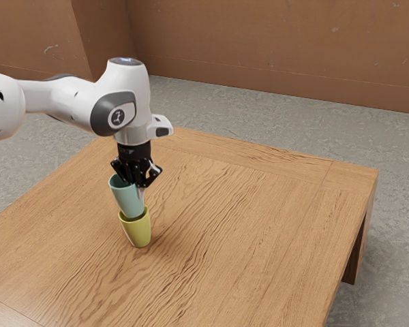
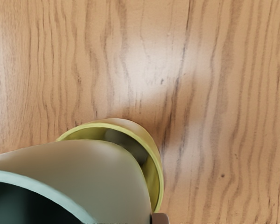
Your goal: Place the left cup onto the right cup
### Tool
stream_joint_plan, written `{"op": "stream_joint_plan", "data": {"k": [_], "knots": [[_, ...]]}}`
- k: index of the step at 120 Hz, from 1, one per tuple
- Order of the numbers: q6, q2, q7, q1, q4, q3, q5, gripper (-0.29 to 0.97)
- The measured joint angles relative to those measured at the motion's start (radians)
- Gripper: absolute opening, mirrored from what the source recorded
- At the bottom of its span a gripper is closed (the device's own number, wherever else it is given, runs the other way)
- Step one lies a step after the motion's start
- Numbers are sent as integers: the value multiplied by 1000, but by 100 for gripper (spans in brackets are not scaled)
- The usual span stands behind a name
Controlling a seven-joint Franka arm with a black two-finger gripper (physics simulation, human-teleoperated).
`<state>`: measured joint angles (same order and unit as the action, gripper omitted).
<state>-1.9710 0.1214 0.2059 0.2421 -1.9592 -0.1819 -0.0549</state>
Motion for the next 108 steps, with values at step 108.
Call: {"op": "stream_joint_plan", "data": {"k": [108], "knots": [[-52, 7, 17, -1, -33, 1, -2, -10]]}}
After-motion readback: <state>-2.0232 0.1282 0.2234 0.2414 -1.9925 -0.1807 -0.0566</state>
